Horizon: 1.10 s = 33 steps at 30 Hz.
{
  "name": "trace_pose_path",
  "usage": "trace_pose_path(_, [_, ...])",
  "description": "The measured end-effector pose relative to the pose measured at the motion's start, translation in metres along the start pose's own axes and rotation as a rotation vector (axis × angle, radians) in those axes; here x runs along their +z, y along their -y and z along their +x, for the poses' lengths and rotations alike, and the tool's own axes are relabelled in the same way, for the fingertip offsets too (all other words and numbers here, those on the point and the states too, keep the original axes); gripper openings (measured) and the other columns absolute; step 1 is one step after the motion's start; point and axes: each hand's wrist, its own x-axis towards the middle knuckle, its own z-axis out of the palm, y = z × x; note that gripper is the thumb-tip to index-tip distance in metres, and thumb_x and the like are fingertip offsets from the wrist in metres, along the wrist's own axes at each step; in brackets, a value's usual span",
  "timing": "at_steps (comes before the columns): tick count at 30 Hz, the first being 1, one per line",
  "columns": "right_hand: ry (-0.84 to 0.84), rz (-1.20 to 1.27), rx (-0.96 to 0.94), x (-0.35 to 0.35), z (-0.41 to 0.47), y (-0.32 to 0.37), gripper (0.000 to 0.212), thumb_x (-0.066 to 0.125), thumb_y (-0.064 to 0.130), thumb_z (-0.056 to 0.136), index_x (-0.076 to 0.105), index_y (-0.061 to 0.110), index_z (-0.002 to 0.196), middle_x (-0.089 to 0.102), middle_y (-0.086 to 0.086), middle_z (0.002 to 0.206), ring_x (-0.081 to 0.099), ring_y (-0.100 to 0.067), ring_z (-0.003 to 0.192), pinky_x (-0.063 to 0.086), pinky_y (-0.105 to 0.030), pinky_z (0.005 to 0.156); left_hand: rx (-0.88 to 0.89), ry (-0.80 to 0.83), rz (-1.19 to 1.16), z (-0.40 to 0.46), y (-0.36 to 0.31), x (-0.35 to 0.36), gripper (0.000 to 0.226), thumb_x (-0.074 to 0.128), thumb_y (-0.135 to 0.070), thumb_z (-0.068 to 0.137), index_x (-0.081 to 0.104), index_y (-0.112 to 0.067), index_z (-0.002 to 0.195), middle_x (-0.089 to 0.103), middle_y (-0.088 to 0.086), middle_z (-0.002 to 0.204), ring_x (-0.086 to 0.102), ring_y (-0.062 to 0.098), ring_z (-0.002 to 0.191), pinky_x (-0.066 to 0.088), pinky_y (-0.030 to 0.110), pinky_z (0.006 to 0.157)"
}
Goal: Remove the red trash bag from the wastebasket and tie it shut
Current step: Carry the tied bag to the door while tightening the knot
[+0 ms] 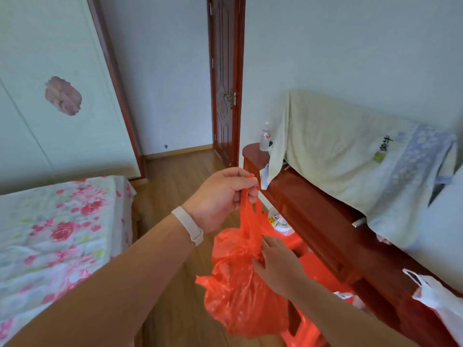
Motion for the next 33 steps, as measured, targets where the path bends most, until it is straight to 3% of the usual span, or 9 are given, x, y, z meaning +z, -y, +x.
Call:
trace_pose_path(3, [0.046,-0.024,-0.027,0.012,0.059,0.016,0.046,0.05,0.039,0.085,0.05,0.02,0.128,0.058,0.0,0.119,0.052,-0.022,0.112,0.046,-0.032,0.093,0.0,-0.011,-0.02,0.036,-0.012,-0.053,0.012,0.058,-0.007,0.088,0.061,-0.011,0.077,0.062,0.007,0.068,0.059,0.018,0.061,0.049,0.025,0.06])
trace_pose_path(14, [0.046,-0.011,-0.015,0.051,0.226,0.039,0.049,0.043,0.045,0.089,0.041,0.024,0.134,0.055,0.002,0.125,0.05,-0.022,0.117,0.051,-0.039,0.091,0.033,-0.015,-0.052,0.142,-0.039,-0.18,0.007,0.059,-0.009,0.088,0.061,-0.009,0.081,0.061,0.007,0.068,0.058,0.019,0.063,0.05,0.027,0.064])
trace_pose_path(21, [0.069,0.003,-0.045,0.081,0.312,0.016,0.048,0.042,0.045,0.092,0.039,0.026,0.137,0.054,0.005,0.129,0.048,-0.017,0.12,0.051,-0.036,0.094,0.009,-0.062,-0.026,0.228,-0.035,-0.231,0.011,0.059,-0.008,0.087,0.061,-0.012,0.077,0.063,0.006,0.067,0.059,0.019,0.062,0.048,0.03,0.064])
trace_pose_path(27, [0.077,0.026,-0.072,0.103,0.436,-0.025,0.05,0.04,0.045,0.092,0.037,0.026,0.138,0.053,0.003,0.131,0.048,-0.021,0.122,0.05,-0.039,0.095,0.016,-0.125,0.01,0.335,-0.042,-0.273,0.005,0.057,-0.007,0.088,0.059,-0.007,0.084,0.061,0.008,0.07,0.057,0.019,0.063,0.049,0.028,0.063])
trace_pose_path(33, [0.095,0.03,-0.105,0.107,0.555,-0.064,0.049,0.039,0.044,0.093,0.034,0.026,0.139,0.049,0.002,0.136,0.043,-0.022,0.127,0.046,-0.04,0.101,0.029,-0.187,0.007,0.448,-0.064,-0.307,0.013,0.058,-0.008,0.087,0.059,-0.011,0.075,0.06,0.008,0.069,0.057,0.02,0.062,0.047,0.03,0.061])
